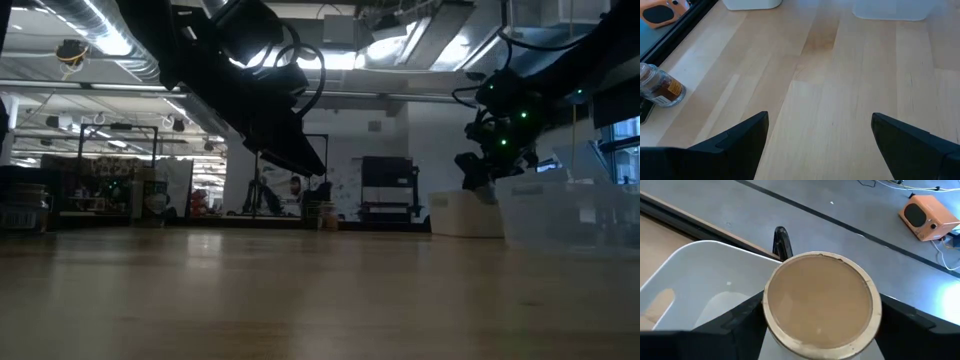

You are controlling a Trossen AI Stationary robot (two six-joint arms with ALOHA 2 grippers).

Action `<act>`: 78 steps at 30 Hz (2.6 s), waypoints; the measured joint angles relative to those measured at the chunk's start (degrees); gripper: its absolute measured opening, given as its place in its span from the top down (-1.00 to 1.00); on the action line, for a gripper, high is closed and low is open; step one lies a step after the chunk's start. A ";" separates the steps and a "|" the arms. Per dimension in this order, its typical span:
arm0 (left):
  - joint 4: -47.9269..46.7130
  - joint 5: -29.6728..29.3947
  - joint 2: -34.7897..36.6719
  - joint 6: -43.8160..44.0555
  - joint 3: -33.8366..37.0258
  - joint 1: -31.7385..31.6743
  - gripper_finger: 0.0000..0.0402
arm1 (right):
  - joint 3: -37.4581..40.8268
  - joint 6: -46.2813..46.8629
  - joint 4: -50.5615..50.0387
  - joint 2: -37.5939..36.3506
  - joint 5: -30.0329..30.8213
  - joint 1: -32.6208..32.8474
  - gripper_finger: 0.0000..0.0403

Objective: Sort spices by type
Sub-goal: Put the middle brown seasoning bottle into the white bin, then put the top brown seasoning bottle into the white bin

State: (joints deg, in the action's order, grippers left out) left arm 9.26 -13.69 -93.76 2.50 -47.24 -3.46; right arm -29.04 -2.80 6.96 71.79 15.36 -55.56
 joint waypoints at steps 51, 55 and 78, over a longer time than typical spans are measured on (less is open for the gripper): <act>-43.14 -9.50 16.72 13.34 -11.42 -10.20 -0.67 | -8.94 -1.98 -9.60 -13.31 -23.32 20.62 -0.78; -49.77 -9.81 18.45 15.46 -13.07 -13.95 -0.67 | -8.94 -2.27 -9.49 -11.45 -22.95 20.73 -0.78; -76.69 -21.40 14.17 23.02 -24.44 -30.92 -0.67 | -8.90 -3.94 -5.85 -5.53 -22.86 20.71 -0.78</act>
State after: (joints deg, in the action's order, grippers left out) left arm -67.43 -35.09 -79.58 25.53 -71.68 -34.38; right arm -37.93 -6.74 1.11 66.26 -7.51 -34.85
